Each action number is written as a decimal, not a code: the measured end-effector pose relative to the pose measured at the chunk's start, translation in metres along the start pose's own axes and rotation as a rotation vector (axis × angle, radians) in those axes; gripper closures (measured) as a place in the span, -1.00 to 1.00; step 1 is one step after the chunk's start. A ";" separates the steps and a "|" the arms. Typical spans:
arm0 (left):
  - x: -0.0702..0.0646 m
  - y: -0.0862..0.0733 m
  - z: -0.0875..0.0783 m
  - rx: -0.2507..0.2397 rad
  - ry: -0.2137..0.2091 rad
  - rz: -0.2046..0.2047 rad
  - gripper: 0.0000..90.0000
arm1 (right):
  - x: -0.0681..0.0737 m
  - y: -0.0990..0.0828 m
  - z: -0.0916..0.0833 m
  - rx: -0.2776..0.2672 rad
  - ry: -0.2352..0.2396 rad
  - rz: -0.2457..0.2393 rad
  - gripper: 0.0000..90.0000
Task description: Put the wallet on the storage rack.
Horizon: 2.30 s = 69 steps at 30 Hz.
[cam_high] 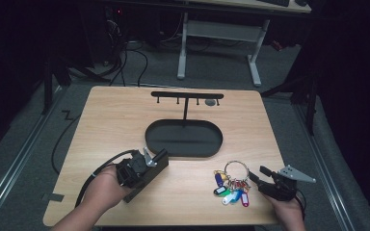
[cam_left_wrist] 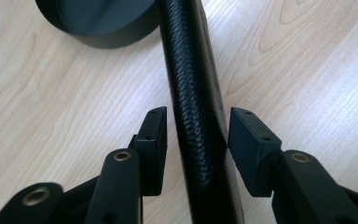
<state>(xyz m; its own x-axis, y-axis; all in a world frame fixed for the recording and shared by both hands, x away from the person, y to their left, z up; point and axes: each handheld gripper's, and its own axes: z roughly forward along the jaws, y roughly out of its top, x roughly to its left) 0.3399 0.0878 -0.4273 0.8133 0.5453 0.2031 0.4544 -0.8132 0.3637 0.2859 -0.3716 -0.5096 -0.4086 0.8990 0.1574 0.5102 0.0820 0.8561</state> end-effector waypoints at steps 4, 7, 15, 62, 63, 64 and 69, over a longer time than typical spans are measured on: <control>0.009 0.000 0.000 0.018 -0.037 -0.034 0.30 | 0.001 0.000 -0.001 -0.002 0.000 -0.001 -0.10; 0.011 0.001 0.002 0.029 -0.056 -0.040 0.31 | 0.000 0.000 -0.001 0.001 -0.001 0.000 -0.10; 0.012 0.002 0.011 0.081 -0.086 0.020 0.44 | 0.002 -0.001 0.002 0.015 0.003 -0.005 -0.10; 0.009 0.049 -0.008 -0.054 0.225 0.415 0.64 | 0.000 -0.001 -0.001 0.002 0.008 0.002 -0.09; 0.009 0.049 -0.007 -0.056 0.231 0.419 0.63 | 0.000 -0.001 -0.001 0.001 0.009 0.002 -0.09; 0.009 0.053 -0.005 -0.058 0.242 0.431 0.64 | -0.001 -0.001 -0.001 0.001 0.009 0.004 -0.09; 0.007 0.061 -0.001 -0.073 0.265 0.463 0.64 | -0.001 -0.001 0.000 0.003 0.012 0.004 -0.09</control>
<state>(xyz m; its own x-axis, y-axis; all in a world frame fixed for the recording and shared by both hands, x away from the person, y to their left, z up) 0.3723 0.0423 -0.4027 0.7986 0.1732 0.5763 0.0359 -0.9697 0.2417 0.2856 -0.3724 -0.5103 -0.4156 0.8941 0.1666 0.5138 0.0797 0.8542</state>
